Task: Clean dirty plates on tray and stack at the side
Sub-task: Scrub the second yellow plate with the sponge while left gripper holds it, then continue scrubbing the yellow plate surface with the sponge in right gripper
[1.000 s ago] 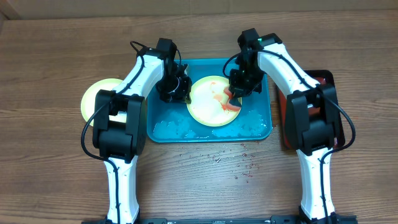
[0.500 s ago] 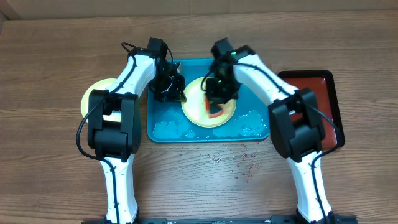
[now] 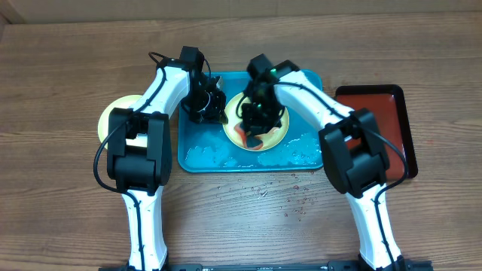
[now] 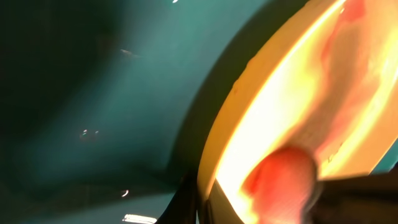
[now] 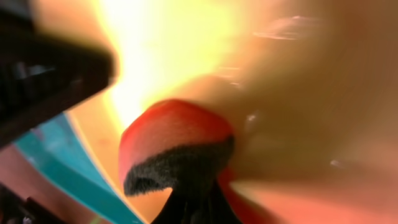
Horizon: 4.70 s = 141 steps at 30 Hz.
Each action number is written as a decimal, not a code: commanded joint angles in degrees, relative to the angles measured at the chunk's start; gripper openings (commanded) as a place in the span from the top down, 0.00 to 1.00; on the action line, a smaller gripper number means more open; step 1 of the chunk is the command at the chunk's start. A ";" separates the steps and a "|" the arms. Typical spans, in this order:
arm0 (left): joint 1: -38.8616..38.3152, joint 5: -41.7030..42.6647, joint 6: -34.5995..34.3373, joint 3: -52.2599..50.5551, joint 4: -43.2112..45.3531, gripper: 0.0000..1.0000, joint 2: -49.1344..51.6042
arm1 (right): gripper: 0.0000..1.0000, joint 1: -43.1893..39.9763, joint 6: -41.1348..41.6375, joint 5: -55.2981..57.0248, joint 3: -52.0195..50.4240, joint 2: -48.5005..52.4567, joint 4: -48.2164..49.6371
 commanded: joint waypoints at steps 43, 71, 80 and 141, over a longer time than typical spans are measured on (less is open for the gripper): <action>1.07 -2.05 2.38 -0.72 -2.32 0.96 1.64 | 0.96 1.81 -7.52 9.77 -0.39 1.09 21.57; 1.75 -2.38 2.19 -0.72 -1.77 0.96 1.64 | 0.96 -4.59 -6.75 27.76 3.45 1.09 0.33; 1.75 -2.43 2.40 -0.72 -1.88 0.96 1.64 | 0.96 -4.28 -9.70 31.78 3.45 1.09 8.61; 1.81 -2.34 2.40 -0.72 -1.62 0.96 1.64 | 0.96 1.11 -1.46 33.18 3.45 1.09 13.99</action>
